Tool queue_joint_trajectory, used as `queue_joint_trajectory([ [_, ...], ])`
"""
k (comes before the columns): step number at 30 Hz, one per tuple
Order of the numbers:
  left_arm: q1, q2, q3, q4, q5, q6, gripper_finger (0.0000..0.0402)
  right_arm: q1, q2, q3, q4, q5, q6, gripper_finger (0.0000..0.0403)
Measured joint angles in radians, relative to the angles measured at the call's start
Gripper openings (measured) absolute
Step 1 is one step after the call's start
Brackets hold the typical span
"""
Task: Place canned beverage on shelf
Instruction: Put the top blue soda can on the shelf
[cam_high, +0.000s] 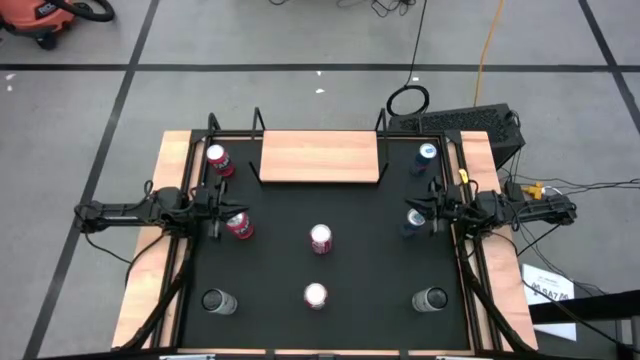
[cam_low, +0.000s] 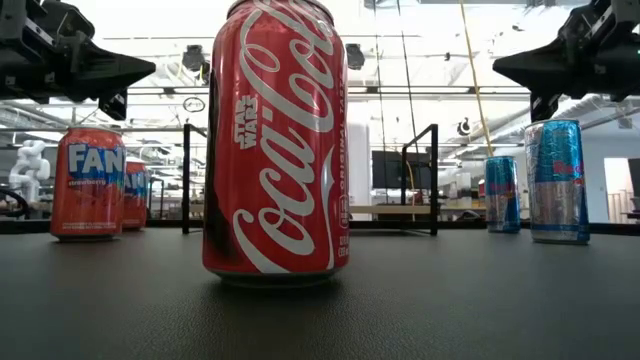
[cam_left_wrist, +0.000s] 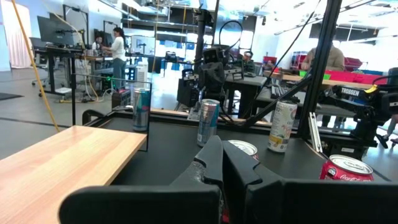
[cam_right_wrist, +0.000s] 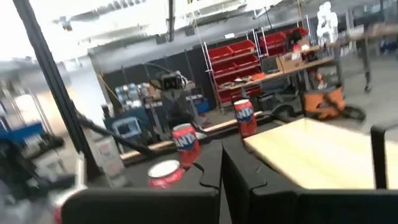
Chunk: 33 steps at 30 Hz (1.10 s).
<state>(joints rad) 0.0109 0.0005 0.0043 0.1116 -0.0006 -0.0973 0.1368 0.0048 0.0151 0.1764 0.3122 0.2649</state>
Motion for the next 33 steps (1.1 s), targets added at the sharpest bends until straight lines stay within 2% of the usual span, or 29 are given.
queue_joint_trajectory([
  [3,0.000,0.000,0.000,0.000,-0.003,0.000,0.0000,0.000,0.000,0.000,0.019,0.002,0.082,0.0000],
  [7,0.003,0.000,0.000,0.005,-0.104,0.004,0.0000,0.000,0.000,0.000,0.031,0.000,0.207,0.0000],
  [16,0.002,0.000,0.000,0.045,-0.106,-0.002,0.0000,0.000,0.000,0.000,0.035,0.006,0.488,0.0000],
  [22,0.002,0.000,0.000,0.094,-0.109,-0.001,0.0000,0.000,0.000,0.000,0.051,0.190,0.561,0.0000],
  [25,0.002,0.001,0.000,0.121,-0.155,-0.004,0.0000,0.000,0.000,0.000,0.058,0.251,0.563,0.0000],
  [30,0.002,0.000,0.000,0.200,-0.241,-0.222,0.0000,0.000,0.000,0.000,0.067,0.310,0.604,0.0003],
  [33,0.002,0.001,0.000,0.192,-0.245,-0.259,0.0000,0.000,0.000,0.000,0.070,0.340,0.590,0.0013],
])
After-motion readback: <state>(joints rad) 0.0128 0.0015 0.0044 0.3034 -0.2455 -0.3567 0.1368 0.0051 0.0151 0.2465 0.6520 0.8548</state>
